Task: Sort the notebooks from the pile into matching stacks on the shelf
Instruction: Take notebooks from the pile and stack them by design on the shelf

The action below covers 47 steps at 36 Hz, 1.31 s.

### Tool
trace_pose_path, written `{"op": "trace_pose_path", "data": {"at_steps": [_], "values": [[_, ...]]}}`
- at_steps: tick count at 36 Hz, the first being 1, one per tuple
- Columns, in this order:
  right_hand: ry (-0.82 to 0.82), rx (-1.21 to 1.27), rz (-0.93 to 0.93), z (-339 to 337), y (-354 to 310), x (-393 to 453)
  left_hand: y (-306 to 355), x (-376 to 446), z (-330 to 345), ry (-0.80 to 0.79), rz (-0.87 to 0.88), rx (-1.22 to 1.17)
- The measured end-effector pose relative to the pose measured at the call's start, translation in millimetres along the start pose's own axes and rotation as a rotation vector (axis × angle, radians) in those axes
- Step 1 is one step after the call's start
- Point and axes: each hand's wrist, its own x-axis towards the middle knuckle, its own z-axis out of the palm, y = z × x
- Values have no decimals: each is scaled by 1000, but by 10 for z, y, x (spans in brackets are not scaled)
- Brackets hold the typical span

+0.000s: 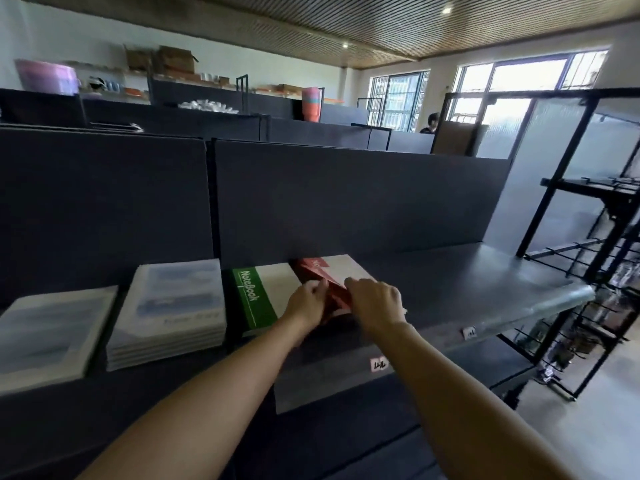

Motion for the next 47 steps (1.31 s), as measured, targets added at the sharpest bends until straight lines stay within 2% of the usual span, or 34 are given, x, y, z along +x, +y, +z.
{"op": "trace_pose_path", "data": {"at_steps": [2,4,8,13,16,20,25,28,32,36,39,42,47], "values": [[-33,48,-87,20,-11,26,25,134,45,-10,-233,-346],[-67,122,-169,51,21,55,52,253,61,3,-385,-509],[-112,247,-258,131,195,151,92,426,111,74,-437,-368],[-104,203,-361,205,500,274,194,527,184,167,-415,-337],[-105,120,-429,290,683,357,300,592,207,156,-426,-308],[-95,40,-435,438,806,502,257,781,248,205,-378,-144],[-125,88,-501,564,742,624,167,789,273,299,-178,375],[-146,111,-531,605,763,664,196,729,274,175,-101,655],[-207,113,-515,633,885,711,232,665,248,-75,-76,768],[-198,320,-283,638,975,696,213,659,215,-188,-97,872],[-314,408,-186,686,993,693,208,641,221,-215,-98,926],[-458,441,-216,706,956,671,222,622,231,-205,-61,966],[-433,378,-263,748,953,683,219,618,255,-215,-87,974]]}}
